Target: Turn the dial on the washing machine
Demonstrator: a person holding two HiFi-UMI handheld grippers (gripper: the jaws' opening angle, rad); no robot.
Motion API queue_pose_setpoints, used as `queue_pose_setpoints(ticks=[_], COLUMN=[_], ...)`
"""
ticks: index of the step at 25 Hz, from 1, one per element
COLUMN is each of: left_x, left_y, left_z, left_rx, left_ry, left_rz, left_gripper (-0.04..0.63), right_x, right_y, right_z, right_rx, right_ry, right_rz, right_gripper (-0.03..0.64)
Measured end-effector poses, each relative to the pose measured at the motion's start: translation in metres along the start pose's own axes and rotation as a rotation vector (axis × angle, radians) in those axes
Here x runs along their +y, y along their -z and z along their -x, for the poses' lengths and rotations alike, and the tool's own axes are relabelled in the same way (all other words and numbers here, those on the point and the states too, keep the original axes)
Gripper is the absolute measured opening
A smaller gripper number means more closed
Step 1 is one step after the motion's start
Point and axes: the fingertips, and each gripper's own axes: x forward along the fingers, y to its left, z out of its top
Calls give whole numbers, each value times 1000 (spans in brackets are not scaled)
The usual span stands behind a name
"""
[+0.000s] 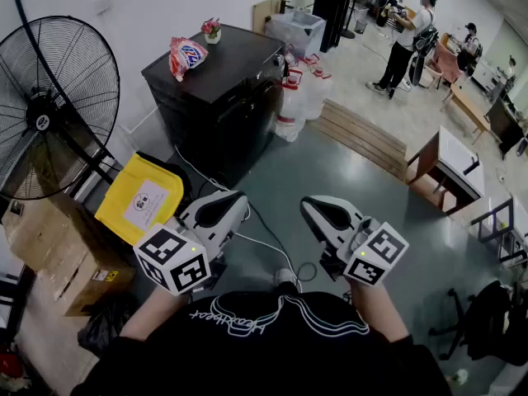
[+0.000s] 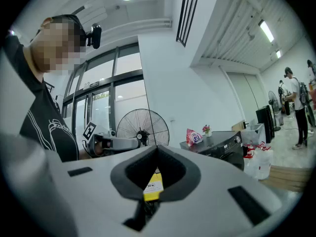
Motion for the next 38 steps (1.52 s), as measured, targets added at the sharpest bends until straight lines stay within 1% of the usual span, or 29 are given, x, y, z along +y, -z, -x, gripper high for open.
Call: queue_pose_setpoints(ticks=[7,10,16,17,18,19,25,30,33,36,38], left_x=[-9,-6,2,3,5,7,11,10,13,6,-1], left_y=[-3,-3,-2,-2,-2,-2,-1,-1,0,-1,0], left_z=[-13,-25,-55,-61,-68,-75,-120,-164,-189,-213,-227], left_rx=[-4,-2,7,10,12,14,20,22,21,12,18], left_ry=[0,-5,-21,-22,-24,-26,-37,-45,-57,-54,-50], left_rz=[0,-2,11,13,13,13,22,21,34,48,35], left_gripper=[6,6,6,6,6,6,6,6,6,6,6], right_x=[-8,-21,-58,-66,-74,-82,-126,-166,-187,-208,-222], right_y=[-7,-9,-20,-20,-20,-21,-22,-28,-29,-35,-37], right_z=[9,9,14,14,14,15,21,32,39,52,59], right_rx=[0,2,-43,-41,-39,-37,-8,-6,0,-2,0], right_ry=[-15,-17,-5,1,6,12,17,21,12,13,21], right_rz=[4,10,-10,-9,-8,-7,4,14,33,52,61], right_gripper=[5,5,12,28,69,86,163,220,269,303,324])
